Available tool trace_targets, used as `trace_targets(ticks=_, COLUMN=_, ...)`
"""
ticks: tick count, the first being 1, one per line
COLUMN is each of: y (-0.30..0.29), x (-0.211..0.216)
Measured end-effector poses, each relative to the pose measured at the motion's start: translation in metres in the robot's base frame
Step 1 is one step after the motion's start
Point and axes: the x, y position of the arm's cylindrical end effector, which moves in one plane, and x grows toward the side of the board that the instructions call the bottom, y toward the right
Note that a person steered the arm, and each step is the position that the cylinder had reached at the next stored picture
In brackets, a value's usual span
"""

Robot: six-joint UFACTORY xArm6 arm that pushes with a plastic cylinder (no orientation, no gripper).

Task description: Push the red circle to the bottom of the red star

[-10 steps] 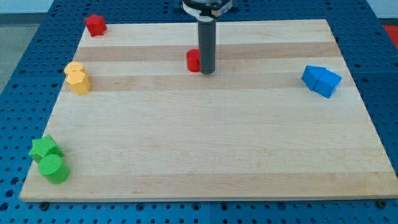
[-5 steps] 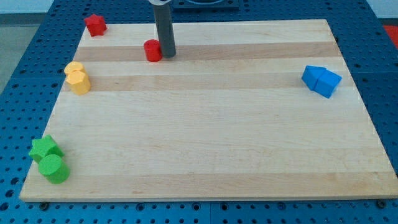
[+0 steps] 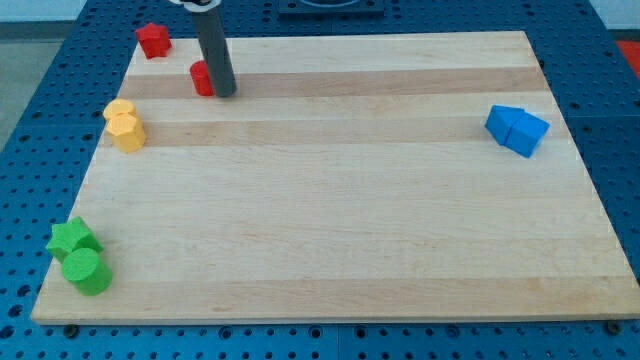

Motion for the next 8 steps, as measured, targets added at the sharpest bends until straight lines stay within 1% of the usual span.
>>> trace_targets(ticks=3, y=-0.053, x=-0.048)
trace_targets(ticks=8, y=-0.079, x=-0.049)
